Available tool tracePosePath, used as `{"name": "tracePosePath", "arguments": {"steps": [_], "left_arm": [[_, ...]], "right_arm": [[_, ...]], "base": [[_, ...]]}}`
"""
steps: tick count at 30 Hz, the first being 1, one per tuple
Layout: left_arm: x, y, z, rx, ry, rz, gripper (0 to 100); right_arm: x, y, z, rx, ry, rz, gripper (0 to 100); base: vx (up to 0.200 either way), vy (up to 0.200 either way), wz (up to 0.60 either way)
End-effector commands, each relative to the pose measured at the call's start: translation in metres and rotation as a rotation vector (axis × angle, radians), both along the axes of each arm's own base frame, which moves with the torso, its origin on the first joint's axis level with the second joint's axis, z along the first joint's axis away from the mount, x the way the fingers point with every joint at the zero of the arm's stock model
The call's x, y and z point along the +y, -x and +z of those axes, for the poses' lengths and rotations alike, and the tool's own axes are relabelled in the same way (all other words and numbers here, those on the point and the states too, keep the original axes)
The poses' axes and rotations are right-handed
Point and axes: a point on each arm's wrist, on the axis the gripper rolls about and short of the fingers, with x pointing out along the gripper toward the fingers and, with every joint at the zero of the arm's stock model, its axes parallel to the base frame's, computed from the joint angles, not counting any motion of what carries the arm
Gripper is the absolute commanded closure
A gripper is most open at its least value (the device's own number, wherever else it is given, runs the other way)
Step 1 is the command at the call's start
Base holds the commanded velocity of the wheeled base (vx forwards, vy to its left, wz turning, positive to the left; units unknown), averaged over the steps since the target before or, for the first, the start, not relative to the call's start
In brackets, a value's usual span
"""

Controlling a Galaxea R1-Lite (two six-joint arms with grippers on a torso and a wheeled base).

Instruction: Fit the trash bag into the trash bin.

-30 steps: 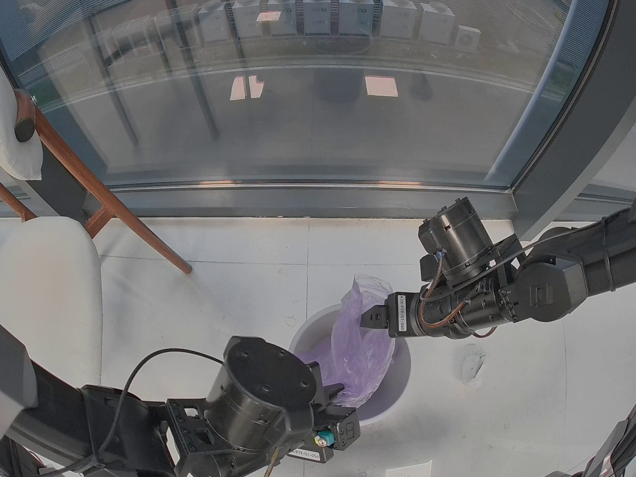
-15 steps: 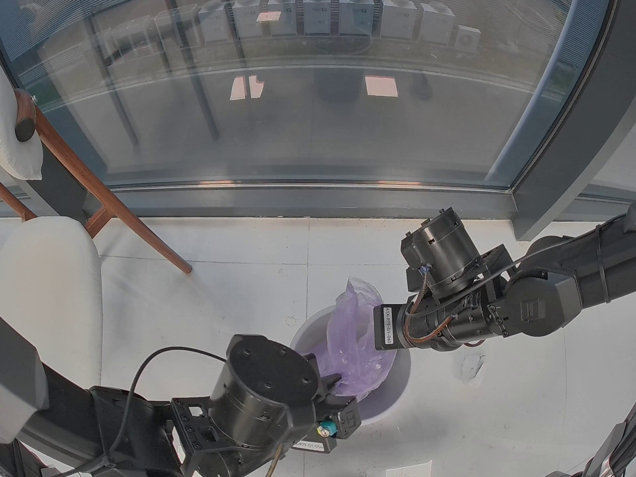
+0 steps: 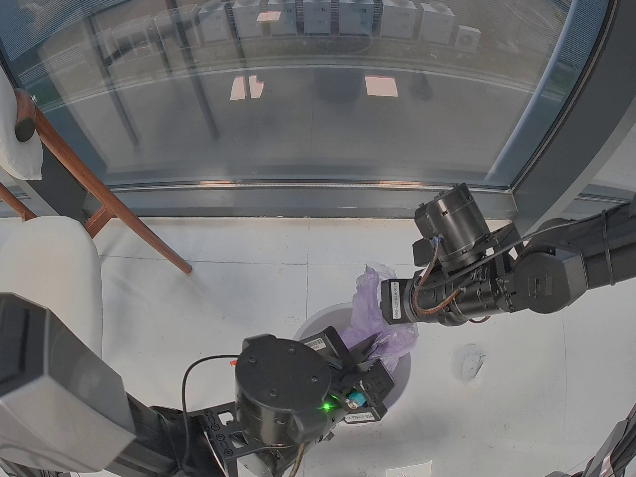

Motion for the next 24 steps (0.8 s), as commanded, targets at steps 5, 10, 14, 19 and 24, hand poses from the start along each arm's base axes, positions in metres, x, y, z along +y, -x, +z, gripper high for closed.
{"name": "tracePosePath", "arguments": {"steps": [5,10,14,19,24], "left_arm": [[-0.001,0.002,-0.014,0.042,-0.004,0.004,0],[0.016,0.01,0.023,0.064,0.073,0.032,0],[0.027,0.017,0.058,0.136,0.139,0.065,0],[0.033,0.02,0.107,0.261,0.265,0.113,0],[0.062,0.021,0.149,0.407,0.333,0.186,0]], "right_arm": [[-0.012,-0.007,0.008,-0.03,-0.013,-0.027,100],[-0.024,-0.006,-0.002,0.002,0.014,-0.049,100],[-0.025,-0.004,-0.005,-0.007,0.01,-0.047,100],[-0.025,-0.002,-0.007,-0.027,0.007,-0.03,100],[-0.026,0.004,-0.004,-0.047,-0.007,-0.02,100]], "base": [[0.0,0.0,0.0],[0.0,0.0,0.0],[0.0,0.0,0.0],[0.0,0.0,0.0],[0.0,0.0,0.0]]}}
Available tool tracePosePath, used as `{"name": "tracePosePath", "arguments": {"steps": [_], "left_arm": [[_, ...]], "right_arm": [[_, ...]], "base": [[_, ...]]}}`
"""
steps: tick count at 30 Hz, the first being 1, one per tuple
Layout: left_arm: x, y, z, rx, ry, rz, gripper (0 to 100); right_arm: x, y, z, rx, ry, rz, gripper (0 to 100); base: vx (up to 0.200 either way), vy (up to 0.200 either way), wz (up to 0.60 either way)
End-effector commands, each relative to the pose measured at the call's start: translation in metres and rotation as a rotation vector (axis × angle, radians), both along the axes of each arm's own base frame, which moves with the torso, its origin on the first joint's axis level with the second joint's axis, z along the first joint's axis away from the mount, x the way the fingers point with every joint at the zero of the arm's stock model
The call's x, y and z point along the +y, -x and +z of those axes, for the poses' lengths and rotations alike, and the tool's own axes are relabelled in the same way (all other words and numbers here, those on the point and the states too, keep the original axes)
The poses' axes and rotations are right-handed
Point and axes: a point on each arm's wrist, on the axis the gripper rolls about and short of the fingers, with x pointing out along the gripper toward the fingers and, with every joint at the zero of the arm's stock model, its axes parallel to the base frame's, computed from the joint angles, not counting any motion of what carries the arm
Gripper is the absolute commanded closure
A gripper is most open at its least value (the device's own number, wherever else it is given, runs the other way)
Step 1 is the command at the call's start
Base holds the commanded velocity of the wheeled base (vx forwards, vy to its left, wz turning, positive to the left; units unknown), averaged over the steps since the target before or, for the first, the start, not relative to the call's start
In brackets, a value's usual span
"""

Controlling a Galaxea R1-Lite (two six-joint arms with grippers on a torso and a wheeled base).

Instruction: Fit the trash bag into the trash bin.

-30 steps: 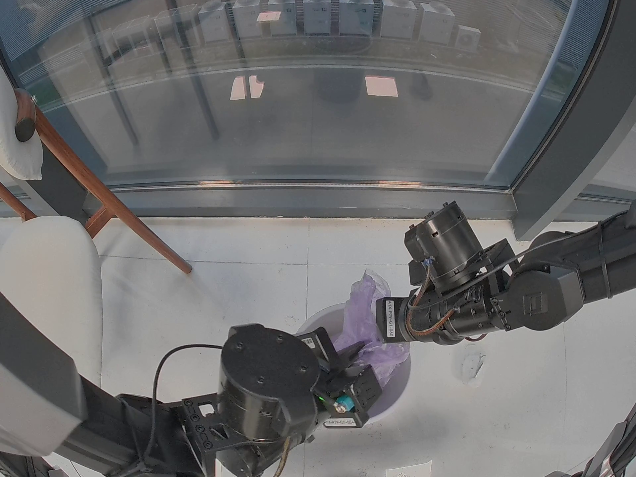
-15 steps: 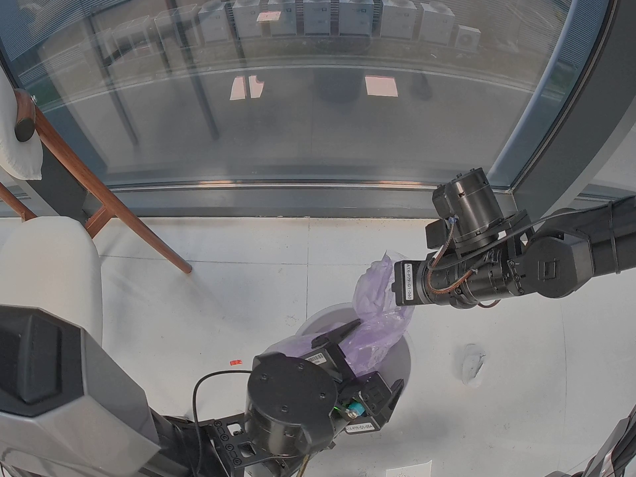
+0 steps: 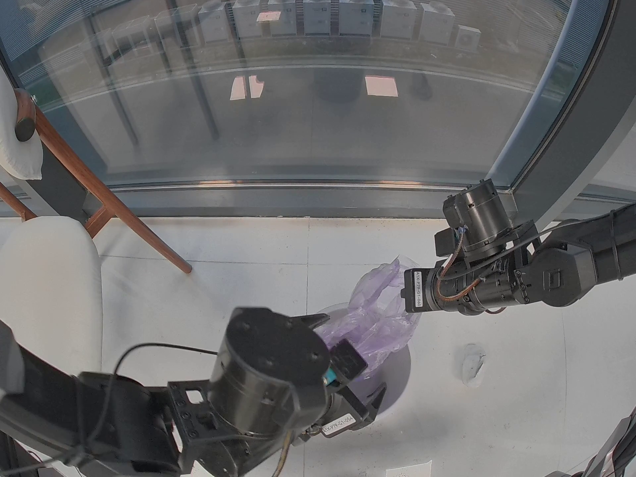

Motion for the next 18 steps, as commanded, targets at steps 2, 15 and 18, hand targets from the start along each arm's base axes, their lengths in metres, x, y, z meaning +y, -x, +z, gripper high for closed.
{"name": "tracePosePath", "arguments": {"steps": [2,15,18], "left_arm": [[0.057,-0.001,0.102,0.114,0.27,0.113,0],[0.1,-0.032,0.052,0.389,0.341,0.181,0],[0.104,-0.027,0.024,0.359,0.369,0.139,0]], "right_arm": [[-0.004,0.011,0.002,-0.022,-0.011,0.015,100],[-0.005,0.013,-0.004,-0.019,-0.01,0.019,100],[-0.006,0.015,-0.006,-0.012,-0.005,0.019,100]], "base": [[0.0,0.0,0.0],[0.0,0.0,0.0],[0.0,0.0,0.0]]}}
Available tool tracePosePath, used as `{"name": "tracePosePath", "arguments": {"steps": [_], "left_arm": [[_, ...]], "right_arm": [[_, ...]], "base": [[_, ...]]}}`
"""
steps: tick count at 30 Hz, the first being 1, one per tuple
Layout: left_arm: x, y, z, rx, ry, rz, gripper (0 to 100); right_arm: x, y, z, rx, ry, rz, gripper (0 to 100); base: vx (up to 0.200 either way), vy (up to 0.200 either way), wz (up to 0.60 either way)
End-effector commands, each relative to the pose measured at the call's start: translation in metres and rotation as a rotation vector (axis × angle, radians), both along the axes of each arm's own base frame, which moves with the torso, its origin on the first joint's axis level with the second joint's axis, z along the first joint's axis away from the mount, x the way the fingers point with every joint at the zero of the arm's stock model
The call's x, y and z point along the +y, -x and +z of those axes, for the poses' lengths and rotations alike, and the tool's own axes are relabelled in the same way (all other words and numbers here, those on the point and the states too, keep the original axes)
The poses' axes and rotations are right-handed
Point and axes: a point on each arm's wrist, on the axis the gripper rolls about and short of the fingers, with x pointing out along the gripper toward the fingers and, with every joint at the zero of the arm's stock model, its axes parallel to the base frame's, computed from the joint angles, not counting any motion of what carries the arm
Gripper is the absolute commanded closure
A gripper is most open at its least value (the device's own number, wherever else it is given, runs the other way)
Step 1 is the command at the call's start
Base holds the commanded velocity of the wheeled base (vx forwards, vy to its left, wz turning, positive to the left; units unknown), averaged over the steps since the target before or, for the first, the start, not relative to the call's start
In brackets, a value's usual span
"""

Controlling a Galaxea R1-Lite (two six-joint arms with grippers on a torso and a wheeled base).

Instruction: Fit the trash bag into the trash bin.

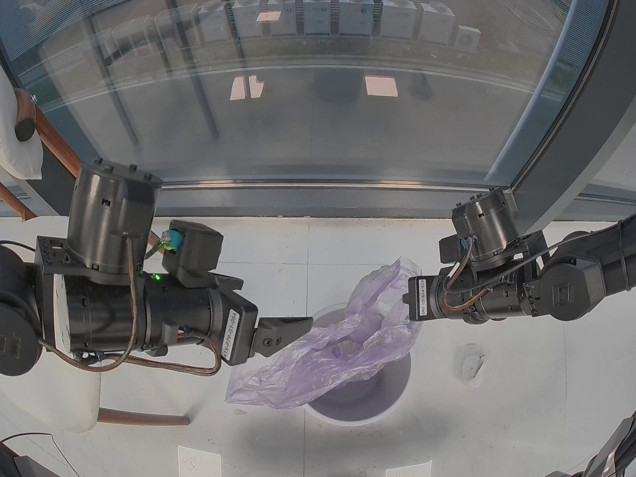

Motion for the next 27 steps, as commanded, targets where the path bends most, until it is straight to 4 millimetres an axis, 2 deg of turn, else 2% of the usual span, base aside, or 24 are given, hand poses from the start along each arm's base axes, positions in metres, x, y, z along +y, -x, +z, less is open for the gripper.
{"name": "tracePosePath", "arguments": {"steps": [1,5,9,13,16,27], "left_arm": [[0.015,0.011,-0.044,-0.017,0.05,-0.017,0],[0.017,0.013,-0.057,-0.021,0.061,-0.034,0],[0.011,0.004,-0.071,0.0,-0.001,-0.046,0],[0.022,-0.014,-0.086,0.028,-0.057,0.009,0],[0.023,-0.019,-0.095,0.026,-0.076,0.003,0],[0.023,-0.022,-0.106,0.044,-0.084,-0.018,0]], "right_arm": [[-0.002,0.004,-0.002,0.005,0.004,0.002,100],[-0.003,0.006,-0.004,0.01,0.007,0.003,100],[0.0,0.011,-0.006,0.017,0.013,0.019,100],[0.001,0.015,-0.008,0.025,0.02,0.028,100],[0.002,0.015,-0.008,0.024,0.019,0.031,100],[0.001,0.014,-0.009,0.025,0.023,0.026,100]], "base": [[0.0,0.0,0.0],[0.0,0.0,0.0],[0.0,0.0,0.0],[0.0,0.0,0.0],[0.0,0.0,0.0],[0.0,0.0,0.0]]}}
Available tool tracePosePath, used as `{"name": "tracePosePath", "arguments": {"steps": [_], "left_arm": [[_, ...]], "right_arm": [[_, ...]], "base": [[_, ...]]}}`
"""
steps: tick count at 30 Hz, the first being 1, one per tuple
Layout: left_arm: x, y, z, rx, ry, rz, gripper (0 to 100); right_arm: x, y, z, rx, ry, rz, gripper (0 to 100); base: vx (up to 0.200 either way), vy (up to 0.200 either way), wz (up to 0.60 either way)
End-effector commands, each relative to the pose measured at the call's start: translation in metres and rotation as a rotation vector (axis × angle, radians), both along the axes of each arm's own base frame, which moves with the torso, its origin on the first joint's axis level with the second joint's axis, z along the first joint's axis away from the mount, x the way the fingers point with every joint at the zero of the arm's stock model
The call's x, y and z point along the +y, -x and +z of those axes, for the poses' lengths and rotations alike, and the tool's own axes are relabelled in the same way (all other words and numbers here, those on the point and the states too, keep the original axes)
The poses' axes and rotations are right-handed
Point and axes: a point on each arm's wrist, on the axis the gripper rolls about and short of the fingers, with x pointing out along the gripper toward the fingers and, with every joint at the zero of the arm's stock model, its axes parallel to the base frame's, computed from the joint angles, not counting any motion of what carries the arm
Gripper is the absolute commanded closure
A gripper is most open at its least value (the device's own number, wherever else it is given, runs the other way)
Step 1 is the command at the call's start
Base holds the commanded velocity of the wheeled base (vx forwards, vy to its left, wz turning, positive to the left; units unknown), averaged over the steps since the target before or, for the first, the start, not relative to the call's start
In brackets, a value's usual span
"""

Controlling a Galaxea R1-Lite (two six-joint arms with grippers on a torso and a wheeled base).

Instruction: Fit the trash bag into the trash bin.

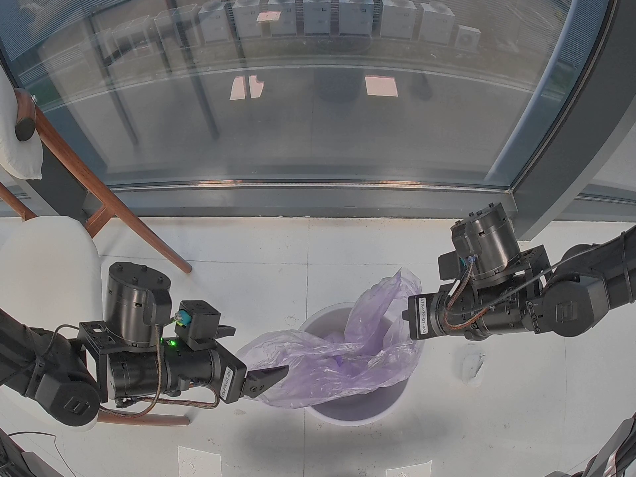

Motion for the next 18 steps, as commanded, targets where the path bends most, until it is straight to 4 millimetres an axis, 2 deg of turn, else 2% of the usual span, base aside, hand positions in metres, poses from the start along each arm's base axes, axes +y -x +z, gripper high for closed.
{"name": "tracePosePath", "arguments": {"steps": [1,5,6,13,15,18], "left_arm": [[-0.002,-0.004,-0.011,0.035,-0.023,-0.005,0],[-0.007,-0.014,-0.02,0.057,-0.041,-0.002,0],[-0.008,-0.016,-0.022,0.061,-0.044,0.001,100],[-0.018,-0.031,-0.023,0.056,-0.031,0.004,100],[-0.026,-0.041,-0.027,0.066,-0.023,0.004,100],[-0.037,-0.042,-0.025,0.063,-0.004,-0.012,100]], "right_arm": [[0.0,0.0,-0.001,0.001,0.001,-0.001,100],[0.001,0.002,0.001,-0.003,0.002,0.003,100],[0.001,0.003,0.001,-0.003,0.002,0.005,100],[-0.006,0.014,-0.009,0.033,0.033,0.009,100],[-0.014,0.02,-0.015,0.056,0.056,0.016,100],[-0.021,0.024,-0.015,0.06,0.059,0.011,100]], "base": [[0.0,0.0,0.0],[0.0,0.0,0.0],[0.0,0.0,0.0],[0.0,0.0,0.0],[0.0,0.0,0.0],[0.0,0.0,0.0]]}}
